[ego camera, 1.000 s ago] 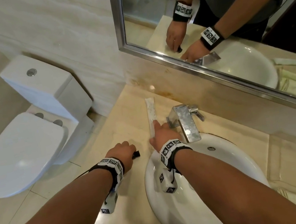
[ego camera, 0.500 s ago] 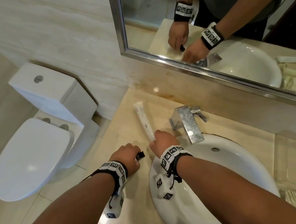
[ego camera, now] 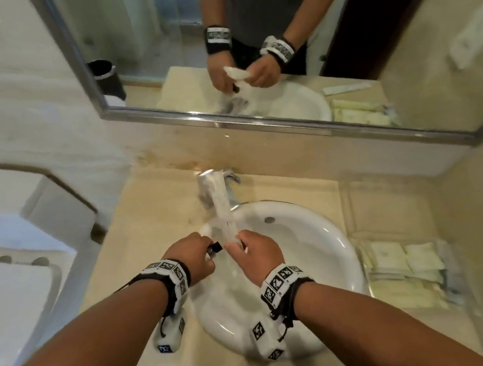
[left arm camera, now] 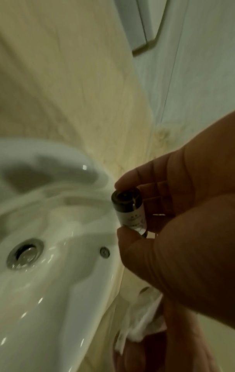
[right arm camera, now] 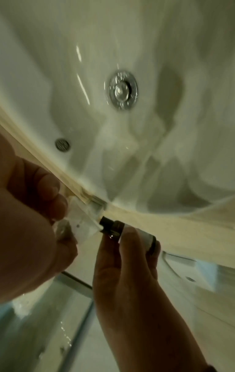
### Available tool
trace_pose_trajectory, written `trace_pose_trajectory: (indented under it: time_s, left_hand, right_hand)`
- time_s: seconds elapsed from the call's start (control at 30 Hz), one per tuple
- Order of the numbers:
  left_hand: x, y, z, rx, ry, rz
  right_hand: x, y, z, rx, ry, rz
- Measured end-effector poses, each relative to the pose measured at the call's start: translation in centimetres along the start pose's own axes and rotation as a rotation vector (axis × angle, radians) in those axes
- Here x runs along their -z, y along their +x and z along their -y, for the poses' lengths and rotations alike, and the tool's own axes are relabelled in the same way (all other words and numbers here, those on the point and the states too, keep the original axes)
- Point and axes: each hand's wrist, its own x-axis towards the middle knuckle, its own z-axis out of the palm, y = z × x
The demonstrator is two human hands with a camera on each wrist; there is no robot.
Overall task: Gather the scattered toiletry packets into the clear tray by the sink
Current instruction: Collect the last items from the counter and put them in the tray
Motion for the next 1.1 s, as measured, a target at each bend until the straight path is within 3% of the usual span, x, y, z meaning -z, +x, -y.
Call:
trace_pose_trajectory:
  time_s: [0.17, 0.57, 0.67, 0.8, 1.1]
  left_hand:
    - [-1.7, 1.0, -9.0, -0.157, -0.009, 0.008]
    - [-5.4, 4.4, -30.6, -0.479, 0.090, 0.042]
    - [-6.9, 4.7, -33.9, -0.507, 0.133, 0.049]
    - [-9.0, 5.7, -37.6, -0.524, 0.153, 0.036]
    - [-13.1, 8.3, -42.2, -0.578, 0.254, 0.076]
  right_hand:
    - [5.0, -4.7, -7.3, -0.222, 0.108, -0.170]
    - [13.8, -14.6, -21.1, -0.706, 0.265, -0.388]
    - [15.2, -16.2, -23.3, -0.809, 0.343, -0.348]
    - [15.3, -17.5, -25.8, -0.942, 0.754, -0.443]
    - [16.3, -18.8, -29.0, -1.004, 0.922, -0.477]
